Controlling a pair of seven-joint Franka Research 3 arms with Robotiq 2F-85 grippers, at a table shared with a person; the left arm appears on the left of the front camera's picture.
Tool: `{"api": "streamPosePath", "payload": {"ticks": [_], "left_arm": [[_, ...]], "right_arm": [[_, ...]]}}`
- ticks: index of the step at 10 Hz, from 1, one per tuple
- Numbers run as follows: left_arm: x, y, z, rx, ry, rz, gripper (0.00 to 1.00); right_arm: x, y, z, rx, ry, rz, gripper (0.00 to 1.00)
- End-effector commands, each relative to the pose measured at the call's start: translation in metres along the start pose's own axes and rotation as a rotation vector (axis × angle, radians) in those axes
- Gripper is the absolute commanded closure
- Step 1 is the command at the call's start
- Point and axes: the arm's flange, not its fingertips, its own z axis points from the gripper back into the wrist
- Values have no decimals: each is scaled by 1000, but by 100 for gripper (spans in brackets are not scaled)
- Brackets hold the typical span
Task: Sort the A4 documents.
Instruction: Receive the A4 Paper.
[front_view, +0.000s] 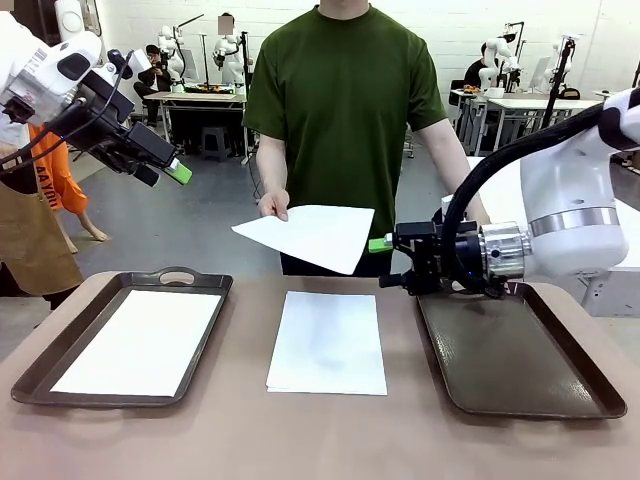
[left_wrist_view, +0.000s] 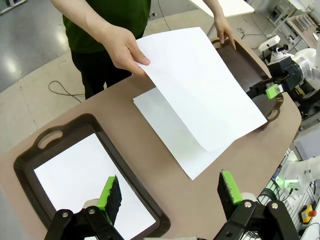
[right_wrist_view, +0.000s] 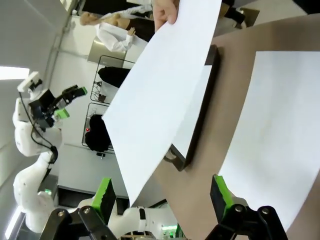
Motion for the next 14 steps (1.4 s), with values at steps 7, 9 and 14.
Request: {"api": "streamPosePath", "payload": {"ticks": [7, 9, 14], "left_arm": [[0, 1, 1, -5, -7, -12, 0], [0, 1, 1, -5, -7, -12, 0], [0, 1, 1, -5, -7, -12, 0]], "right_arm": [[58, -17, -45, 78, -146, -190, 0], [59, -24, -50, 101, -164, -233, 0], [57, -40, -60, 158, -180, -282, 36]]}}
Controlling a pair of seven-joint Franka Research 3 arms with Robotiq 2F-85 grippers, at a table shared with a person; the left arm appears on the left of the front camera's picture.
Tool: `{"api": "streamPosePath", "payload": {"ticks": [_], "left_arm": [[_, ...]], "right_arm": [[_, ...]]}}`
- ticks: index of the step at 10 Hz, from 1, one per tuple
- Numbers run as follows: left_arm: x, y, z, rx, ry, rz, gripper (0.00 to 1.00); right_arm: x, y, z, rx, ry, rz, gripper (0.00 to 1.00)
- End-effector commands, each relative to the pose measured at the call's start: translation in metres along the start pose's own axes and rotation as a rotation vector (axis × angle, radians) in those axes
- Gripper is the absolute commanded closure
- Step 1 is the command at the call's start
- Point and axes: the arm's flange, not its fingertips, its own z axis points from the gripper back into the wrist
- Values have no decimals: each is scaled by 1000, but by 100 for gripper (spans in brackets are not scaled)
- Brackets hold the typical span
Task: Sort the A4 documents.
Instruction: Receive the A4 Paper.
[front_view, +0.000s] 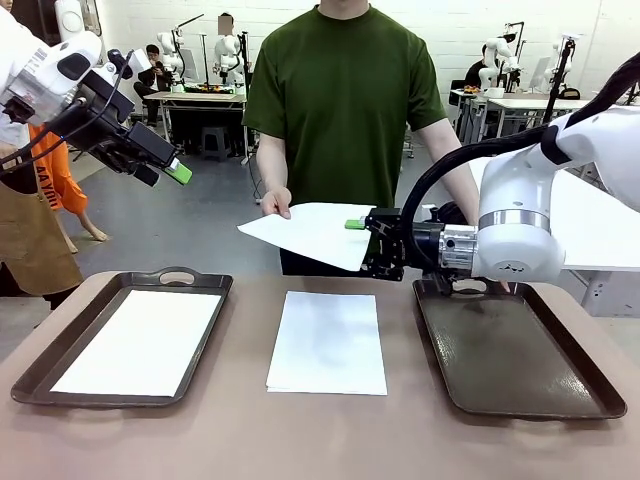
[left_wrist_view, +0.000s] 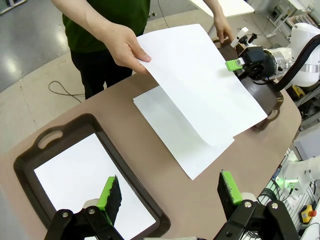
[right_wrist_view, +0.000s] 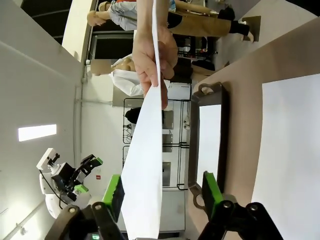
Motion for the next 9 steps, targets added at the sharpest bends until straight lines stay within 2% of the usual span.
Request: {"api": "streamPosePath", "payload": {"ticks": [1, 2, 3, 4, 5, 6, 7, 8, 9], "left_arm": [[0, 1, 1, -5, -7, -12, 0], [0, 1, 1, -5, -7, -12, 0], [0, 1, 1, -5, -7, -12, 0], [0, 1, 1, -5, -7, -12, 0], [0, 1, 1, -5, -7, -12, 0], [0, 1, 1, -5, -7, -12, 0], [0, 1, 1, -5, -7, -12, 0], [0, 1, 1, -5, -7, -12, 0], [0, 1, 1, -5, -7, -12, 0]], "right_arm": [[4, 0, -10, 52, -16, -20, 25], [4, 2, -11, 65, -17, -22, 55], [5, 3, -12, 84, -19, -28, 43], [6, 4, -13, 94, -27, -32, 73], [7, 3, -12, 98, -37, -37, 62], [8, 2, -13, 104, -42, -46, 92], [8, 1, -13, 103, -44, -53, 81], [8, 0, -13, 103, -44, -55, 100], [9, 1, -11, 104, -47, -50, 99]]}}
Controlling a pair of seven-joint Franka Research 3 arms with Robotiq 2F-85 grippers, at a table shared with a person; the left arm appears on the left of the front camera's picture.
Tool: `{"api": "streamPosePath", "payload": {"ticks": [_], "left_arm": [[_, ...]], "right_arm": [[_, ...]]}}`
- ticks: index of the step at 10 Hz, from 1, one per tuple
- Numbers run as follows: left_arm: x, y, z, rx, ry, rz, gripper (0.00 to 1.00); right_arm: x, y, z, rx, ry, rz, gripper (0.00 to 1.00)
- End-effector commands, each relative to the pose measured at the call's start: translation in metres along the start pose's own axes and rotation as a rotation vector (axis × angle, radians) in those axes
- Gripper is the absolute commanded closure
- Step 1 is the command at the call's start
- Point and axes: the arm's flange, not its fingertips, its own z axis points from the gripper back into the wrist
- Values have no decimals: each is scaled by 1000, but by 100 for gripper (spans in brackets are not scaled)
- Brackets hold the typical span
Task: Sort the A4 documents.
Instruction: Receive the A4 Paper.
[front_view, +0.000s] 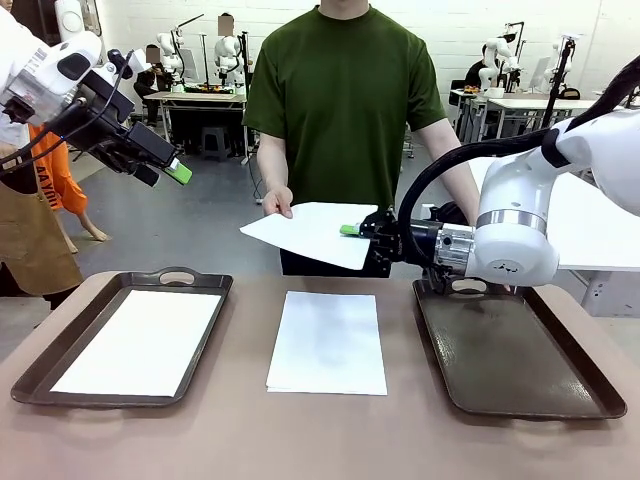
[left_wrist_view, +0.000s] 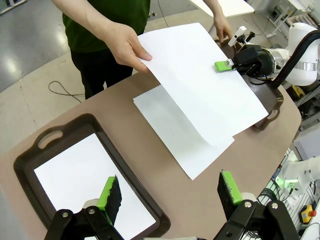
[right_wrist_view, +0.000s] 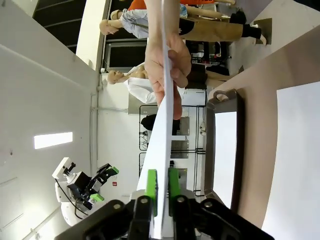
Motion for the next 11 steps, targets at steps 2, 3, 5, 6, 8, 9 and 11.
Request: {"api": "streamPosePath", "payload": {"ticks": [2, 3, 5, 6, 8, 9, 11], "left_arm": [[0, 1, 1, -5, -7, -12, 0], [0, 1, 1, -5, -7, -12, 0], [0, 1, 1, -5, -7, -12, 0], [0, 1, 1, -5, -7, -12, 0], [0, 1, 1, -5, -7, -12, 0], [0, 1, 1, -5, -7, -12, 0], [0, 1, 1, -5, -7, -12, 0]], "right_arm": [[3, 3, -4, 31, -18, 10, 100], [4, 3, -4, 27, -19, 12, 100], [-2, 12, -5, 17, 53, 114, 100], [2, 3, 0, 3, -2, 6, 100], [2, 3, 0, 3, -2, 6, 100], [2, 3, 0, 3, -2, 6, 100], [2, 3, 0, 3, -2, 6, 100]]}}
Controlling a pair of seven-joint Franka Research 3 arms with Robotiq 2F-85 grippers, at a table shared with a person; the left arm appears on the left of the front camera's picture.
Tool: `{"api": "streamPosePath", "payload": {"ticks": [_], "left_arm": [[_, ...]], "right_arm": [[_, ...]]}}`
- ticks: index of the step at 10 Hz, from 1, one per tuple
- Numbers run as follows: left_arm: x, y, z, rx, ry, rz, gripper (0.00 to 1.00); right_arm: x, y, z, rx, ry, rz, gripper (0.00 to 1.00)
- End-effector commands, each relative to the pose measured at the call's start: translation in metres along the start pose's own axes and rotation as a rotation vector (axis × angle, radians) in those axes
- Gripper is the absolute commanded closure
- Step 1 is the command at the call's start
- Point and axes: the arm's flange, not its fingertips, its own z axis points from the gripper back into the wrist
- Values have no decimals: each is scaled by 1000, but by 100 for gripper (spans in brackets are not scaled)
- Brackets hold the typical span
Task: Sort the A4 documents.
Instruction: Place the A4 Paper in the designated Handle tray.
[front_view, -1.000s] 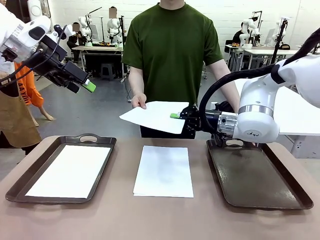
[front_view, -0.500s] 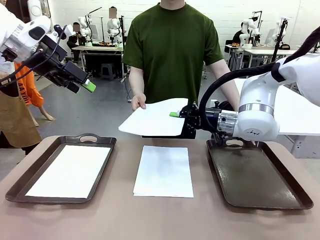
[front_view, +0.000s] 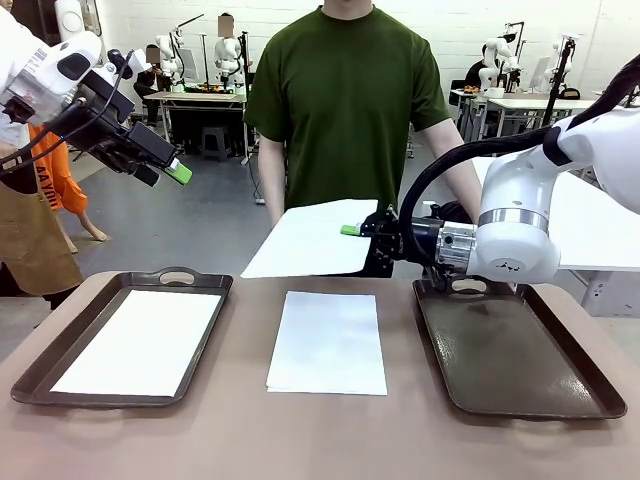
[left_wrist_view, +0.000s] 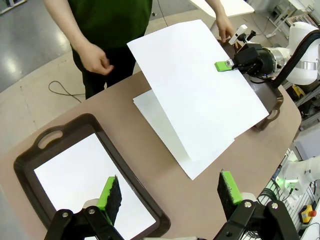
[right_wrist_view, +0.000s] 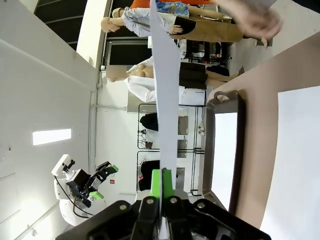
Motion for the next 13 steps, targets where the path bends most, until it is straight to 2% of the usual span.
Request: {"api": "streamPosePath", "payload": {"ticks": [1, 8, 9, 10, 13], "left_arm": [[0, 1, 1, -5, -7, -12, 0], [0, 1, 1, -5, -7, -12, 0], [0, 1, 1, -5, -7, -12, 0], [0, 1, 1, -5, -7, -12, 0], [0, 1, 1, -5, -7, -12, 0]], "right_arm": [[0, -1, -1, 2, -12, -21, 100], [0, 0, 0, 0, 0, 0, 99], [-2, 9, 30, -49, 34, 135, 99], [3, 17, 60, -56, 71, 172, 99], [36, 31, 135, -34, 140, 164, 99]]}}
